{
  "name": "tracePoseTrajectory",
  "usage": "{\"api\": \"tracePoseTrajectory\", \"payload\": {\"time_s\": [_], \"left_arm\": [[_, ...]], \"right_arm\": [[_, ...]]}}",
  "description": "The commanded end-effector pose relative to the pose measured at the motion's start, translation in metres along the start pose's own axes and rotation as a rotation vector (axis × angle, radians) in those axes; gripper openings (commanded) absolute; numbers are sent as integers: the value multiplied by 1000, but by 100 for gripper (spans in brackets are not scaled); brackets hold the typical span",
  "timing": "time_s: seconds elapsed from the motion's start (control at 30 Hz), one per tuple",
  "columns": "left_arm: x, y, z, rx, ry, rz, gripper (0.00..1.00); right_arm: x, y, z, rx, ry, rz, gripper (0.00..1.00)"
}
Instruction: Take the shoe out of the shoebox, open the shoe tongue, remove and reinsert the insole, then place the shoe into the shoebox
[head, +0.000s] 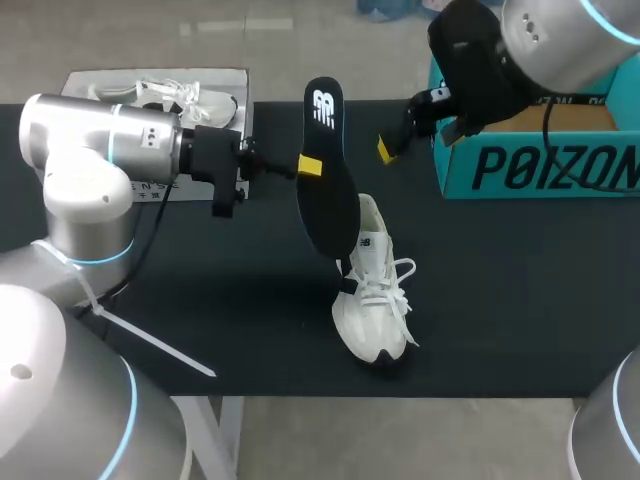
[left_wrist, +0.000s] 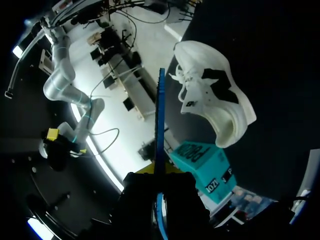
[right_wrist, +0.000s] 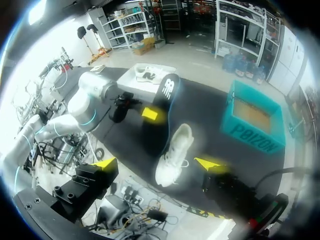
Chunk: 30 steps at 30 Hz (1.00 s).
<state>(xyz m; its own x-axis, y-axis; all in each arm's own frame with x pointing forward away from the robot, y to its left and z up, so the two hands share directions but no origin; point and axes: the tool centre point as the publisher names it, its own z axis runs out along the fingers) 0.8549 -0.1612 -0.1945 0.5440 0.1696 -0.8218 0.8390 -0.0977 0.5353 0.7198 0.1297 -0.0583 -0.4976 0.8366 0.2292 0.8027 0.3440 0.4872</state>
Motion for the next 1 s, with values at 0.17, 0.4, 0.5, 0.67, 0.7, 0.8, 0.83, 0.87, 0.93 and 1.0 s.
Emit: {"api": "tracePoseTrajectory", "payload": {"time_s": [0.17,0.4,0.5,0.67,0.7,0.8,0.83,0.87,0.93,1.0], "left_arm": [[1,0,2,-3,-1,3,0],[1,0,2,-3,-1,3,0],[1,0,2,-3,-1,3,0],[1,0,2,-3,-1,3,0],[1,0,2,-3,-1,3,0],[1,0,2,-3,-1,3,0],[1,0,2,-3,-1,3,0],[1,0,2,-3,-1,3,0],[1,0,2,-3,-1,3,0],[1,0,2,-3,-1,3,0]], "right_arm": [[-52,-22,12,-14,496,114,100],[-59,-28,27,-50,677,141,100],[-59,-26,35,-73,719,136,100],[-59,-17,52,-99,821,126,100],[-59,-15,56,-102,832,124,100],[-57,-9,67,-107,867,112,100],[-57,-7,71,-106,869,110,100],[-56,-5,74,-102,873,105,100],[-55,-1,80,-99,886,96,100],[-54,3,86,-95,900,86,100]]}}
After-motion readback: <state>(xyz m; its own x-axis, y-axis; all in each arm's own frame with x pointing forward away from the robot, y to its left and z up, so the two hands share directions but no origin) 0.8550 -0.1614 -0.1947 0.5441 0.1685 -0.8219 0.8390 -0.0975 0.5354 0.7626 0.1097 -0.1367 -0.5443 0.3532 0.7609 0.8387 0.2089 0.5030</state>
